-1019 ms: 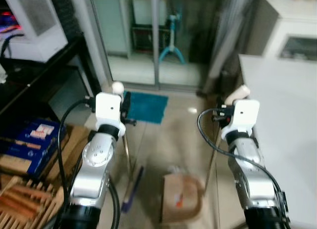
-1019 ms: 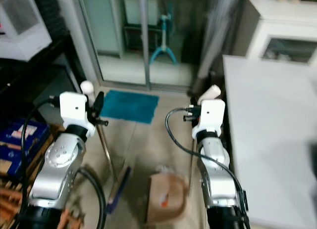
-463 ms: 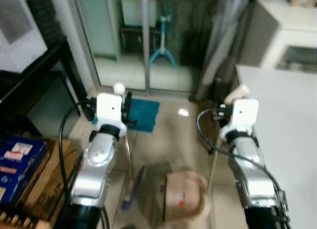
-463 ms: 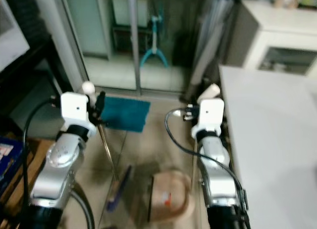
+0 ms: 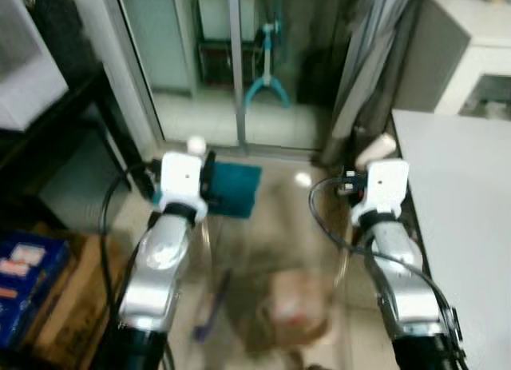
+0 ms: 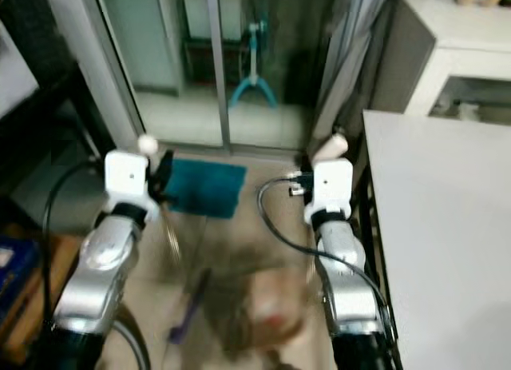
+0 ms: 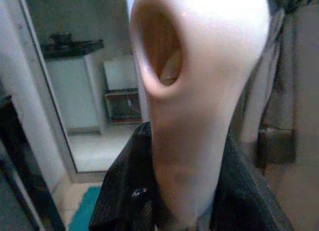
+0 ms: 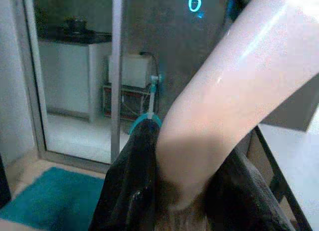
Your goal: Sweep floor
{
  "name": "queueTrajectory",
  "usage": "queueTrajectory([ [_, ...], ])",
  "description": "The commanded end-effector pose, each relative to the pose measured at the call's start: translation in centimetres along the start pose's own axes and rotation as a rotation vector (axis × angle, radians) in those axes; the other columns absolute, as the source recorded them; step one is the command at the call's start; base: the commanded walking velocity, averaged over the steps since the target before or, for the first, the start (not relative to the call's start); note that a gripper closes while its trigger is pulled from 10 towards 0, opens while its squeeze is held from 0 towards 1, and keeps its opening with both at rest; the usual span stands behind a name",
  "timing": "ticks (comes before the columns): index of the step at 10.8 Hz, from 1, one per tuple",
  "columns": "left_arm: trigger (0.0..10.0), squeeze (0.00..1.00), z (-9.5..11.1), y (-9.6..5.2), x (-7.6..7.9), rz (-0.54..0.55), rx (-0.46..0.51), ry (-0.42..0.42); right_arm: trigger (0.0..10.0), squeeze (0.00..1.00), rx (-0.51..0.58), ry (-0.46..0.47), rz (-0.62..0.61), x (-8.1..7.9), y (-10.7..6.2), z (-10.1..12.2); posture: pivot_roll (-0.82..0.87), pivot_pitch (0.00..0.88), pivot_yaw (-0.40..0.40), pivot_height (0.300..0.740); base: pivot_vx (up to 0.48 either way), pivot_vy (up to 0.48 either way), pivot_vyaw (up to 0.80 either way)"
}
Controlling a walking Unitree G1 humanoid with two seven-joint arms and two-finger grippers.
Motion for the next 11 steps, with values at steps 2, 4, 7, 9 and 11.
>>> queueTrajectory([
  [2,10.0,0.0,-0.1,0.7,-0.9,0.032,0.021,0.068,10.0,0.0,0.059,-0.02,0.052,-1.4,0.5,0.9,-0.01,0.111,0.026,0.74,0.0,0.0,0.0],
  [4,10.0,0.0,-0.5,1.0,-0.6,0.028,0.037,0.09,10.0,0.0,0.083,-0.082,0.056,-1.6,0.8,1.0,-0.02,0.162,0.03,0.74,0.0,0.0,0.0],
  [7,10.0,0.0,-0.5,1.5,-0.1,0.003,0.085,0.097,10.0,0.0,0.145,-0.15,0.035,-1.4,2.0,1.8,-0.04,0.247,0.028,0.74,0.0,0.0,0.0],
  [9,10.0,0.0,-0.3,2.1,0.0,-0.001,0.122,0.081,10.0,0.0,0.187,-0.185,0.093,-3.0,2.6,1.9,-0.04,0.312,0.02,0.74,0.0,0.0,0.0],
  [11,10.0,0.0,-0.1,2.4,0.2,-0.001,0.147,0.068,10.0,0.0,0.226,-0.221,0.153,-4.8,2.4,2.0,-0.04,0.349,0.016,0.74,0.0,0.0,0.0],
])
Point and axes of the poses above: a point about 5 cm out from each wrist's last joint towards the gripper, its own y axis pointing out of the wrist towards the gripper, its own z axis along the axis of the wrist's last joint, x = y × z, the point moved 2 cm from there along y, pointing out of the wrist towards the gripper, and after that the axes turned 9 degrees about y, right-handed, at the moved point
